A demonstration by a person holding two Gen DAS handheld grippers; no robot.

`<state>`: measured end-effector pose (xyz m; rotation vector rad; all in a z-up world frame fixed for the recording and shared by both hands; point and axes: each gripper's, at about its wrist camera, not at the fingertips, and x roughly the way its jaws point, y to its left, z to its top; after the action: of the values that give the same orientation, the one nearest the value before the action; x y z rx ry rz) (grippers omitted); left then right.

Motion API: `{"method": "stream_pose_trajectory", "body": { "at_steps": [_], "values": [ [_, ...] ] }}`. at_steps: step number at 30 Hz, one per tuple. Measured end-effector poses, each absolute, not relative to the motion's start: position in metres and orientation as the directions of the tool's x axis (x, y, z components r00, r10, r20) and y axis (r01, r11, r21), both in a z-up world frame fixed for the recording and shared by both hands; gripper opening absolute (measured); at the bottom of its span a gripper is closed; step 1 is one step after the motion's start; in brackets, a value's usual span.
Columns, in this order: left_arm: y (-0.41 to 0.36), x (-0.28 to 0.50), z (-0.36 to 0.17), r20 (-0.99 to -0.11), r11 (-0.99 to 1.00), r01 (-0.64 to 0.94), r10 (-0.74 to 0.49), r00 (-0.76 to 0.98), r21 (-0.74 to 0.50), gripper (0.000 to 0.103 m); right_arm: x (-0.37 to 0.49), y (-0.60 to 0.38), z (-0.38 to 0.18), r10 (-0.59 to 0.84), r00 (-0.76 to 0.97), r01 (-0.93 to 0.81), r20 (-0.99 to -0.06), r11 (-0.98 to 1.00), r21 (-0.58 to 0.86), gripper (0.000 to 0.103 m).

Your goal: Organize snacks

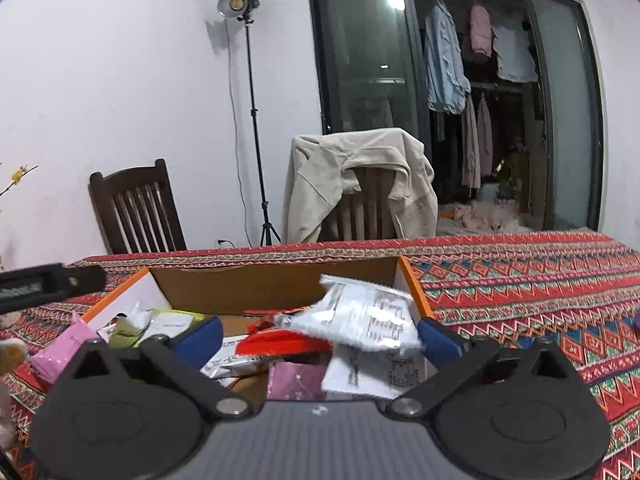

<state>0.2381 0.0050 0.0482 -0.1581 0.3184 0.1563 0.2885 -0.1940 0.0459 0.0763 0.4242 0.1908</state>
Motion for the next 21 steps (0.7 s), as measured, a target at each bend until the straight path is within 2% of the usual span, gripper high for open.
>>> {"method": "stream_pose_trajectory", "body": {
  "at_steps": [12, 21],
  "values": [
    [-0.004, 0.213, 0.083, -0.289, 0.978, -0.157, 0.113, 0.951, -0.135, 0.103, 0.267, -0.195, 0.072, 0.199, 0.911, -0.172, -0.361, 0.979, 0.108, 0.103],
    [-0.001, 0.154, 0.092, -0.313, 0.984, -0.118, 0.072, 0.947, -0.13, 0.103, 0.21, -0.212, 0.085, 0.231, 0.896, -0.191, -0.38, 0.971, 0.141, 0.103]
  ]
}}
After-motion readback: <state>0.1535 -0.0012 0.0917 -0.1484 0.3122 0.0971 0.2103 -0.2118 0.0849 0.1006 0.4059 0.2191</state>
